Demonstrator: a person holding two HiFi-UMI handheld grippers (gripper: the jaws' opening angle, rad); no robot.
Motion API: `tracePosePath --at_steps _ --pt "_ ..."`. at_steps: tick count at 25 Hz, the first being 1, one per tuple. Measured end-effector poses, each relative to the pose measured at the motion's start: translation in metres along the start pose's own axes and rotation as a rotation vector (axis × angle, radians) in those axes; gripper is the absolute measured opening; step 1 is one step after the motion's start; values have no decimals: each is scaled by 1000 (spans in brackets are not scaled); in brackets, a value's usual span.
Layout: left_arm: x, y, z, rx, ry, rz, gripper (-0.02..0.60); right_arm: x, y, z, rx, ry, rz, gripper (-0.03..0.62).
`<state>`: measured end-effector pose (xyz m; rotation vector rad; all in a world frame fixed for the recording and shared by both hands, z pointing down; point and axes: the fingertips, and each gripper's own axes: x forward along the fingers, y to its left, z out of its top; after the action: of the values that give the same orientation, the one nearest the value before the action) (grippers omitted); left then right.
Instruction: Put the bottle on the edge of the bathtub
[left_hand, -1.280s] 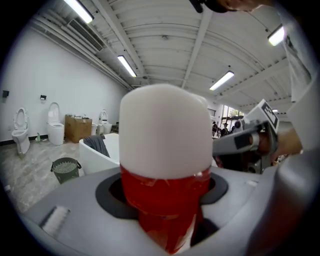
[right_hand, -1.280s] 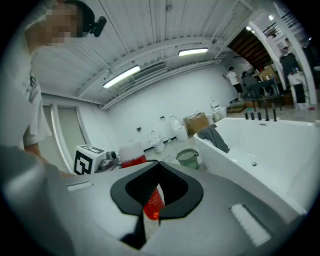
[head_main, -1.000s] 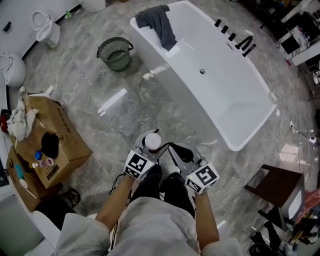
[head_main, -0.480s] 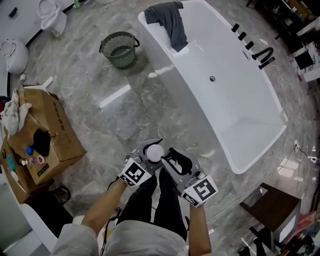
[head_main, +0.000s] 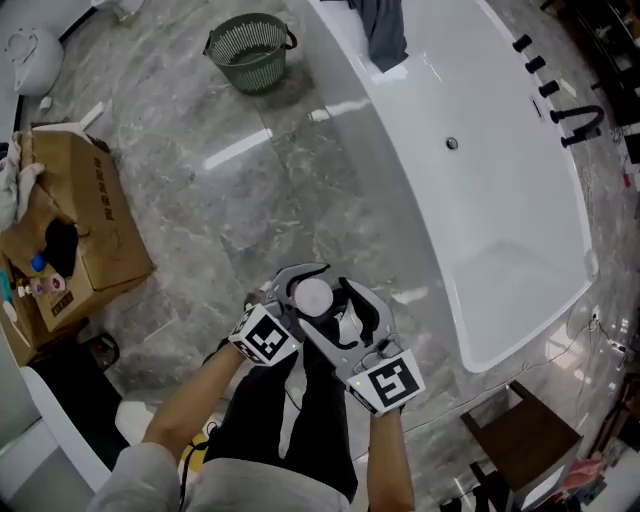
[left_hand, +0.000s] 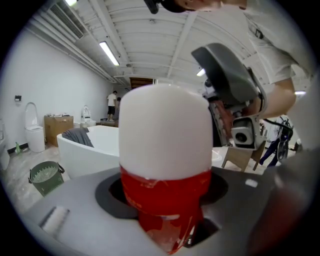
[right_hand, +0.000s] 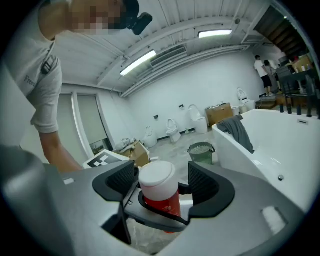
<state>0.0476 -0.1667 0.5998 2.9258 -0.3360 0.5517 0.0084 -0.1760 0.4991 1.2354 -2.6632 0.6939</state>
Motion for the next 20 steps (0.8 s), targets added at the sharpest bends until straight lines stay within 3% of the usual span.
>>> tracePosePath --at_steps 4,8,13,20 --pt "19 0 -17 58 23 -15 334 12 -11 -39 -64 161 31 319" --pt "34 4 -27 109 36 -13 334 27 -34 -64 -95 212 -12 317" --pt "46 7 -36 79 47 4 336 33 -43 -75 -127 208 -15 287" --pt "65 7 -38 45 52 -7 341 28 -60 -85 -140 288 -17 285"
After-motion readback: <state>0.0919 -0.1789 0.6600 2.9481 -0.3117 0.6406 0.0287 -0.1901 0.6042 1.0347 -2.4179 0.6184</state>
